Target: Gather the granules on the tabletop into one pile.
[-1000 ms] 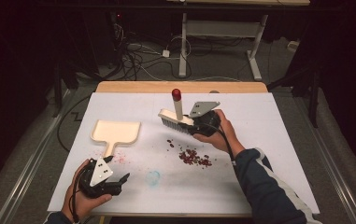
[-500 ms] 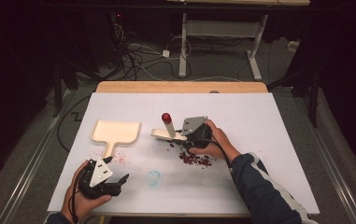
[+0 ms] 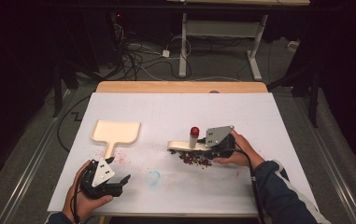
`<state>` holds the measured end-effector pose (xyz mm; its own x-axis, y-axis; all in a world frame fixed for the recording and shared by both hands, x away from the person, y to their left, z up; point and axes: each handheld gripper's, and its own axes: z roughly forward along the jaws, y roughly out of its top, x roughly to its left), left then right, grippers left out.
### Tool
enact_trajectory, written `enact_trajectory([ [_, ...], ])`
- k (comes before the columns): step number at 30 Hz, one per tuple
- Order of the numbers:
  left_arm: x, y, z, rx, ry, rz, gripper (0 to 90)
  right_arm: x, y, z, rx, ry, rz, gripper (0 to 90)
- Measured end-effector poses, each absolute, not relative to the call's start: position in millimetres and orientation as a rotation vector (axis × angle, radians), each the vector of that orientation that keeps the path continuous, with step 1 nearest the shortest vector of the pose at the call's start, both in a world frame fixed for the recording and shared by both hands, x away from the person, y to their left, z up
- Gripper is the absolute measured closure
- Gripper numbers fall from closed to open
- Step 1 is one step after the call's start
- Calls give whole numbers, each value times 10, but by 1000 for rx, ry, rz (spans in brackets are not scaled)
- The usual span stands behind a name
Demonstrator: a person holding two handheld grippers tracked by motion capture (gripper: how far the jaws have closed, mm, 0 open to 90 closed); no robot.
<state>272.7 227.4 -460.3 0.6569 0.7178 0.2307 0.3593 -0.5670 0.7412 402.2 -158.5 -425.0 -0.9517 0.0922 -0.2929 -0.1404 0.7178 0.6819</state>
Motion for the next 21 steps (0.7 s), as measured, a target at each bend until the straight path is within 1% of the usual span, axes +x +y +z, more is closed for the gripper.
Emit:
enact_trajectory([
  [7,2732,2264,-4601,2195,833,689,192,3996,-1683,-4180,48,2537,1070,672],
  [12,2732,2284,-4592,2180,842,697,197,3954,-1680,-4042,198,2457,1199,672],
  [16,2716,2293,-4589,2178,858,687,197,3843,-1539,-3906,457,2431,1356,672],
  [17,2719,2302,-4582,2174,848,702,197,3814,-1497,-3897,510,2434,1393,672],
  [19,2706,2316,-4575,2163,869,688,197,3741,-1362,-3907,624,2461,1468,672],
  [21,2701,2320,-4571,2161,871,692,197,3676,-1174,-3989,784,2485,1507,672],
])
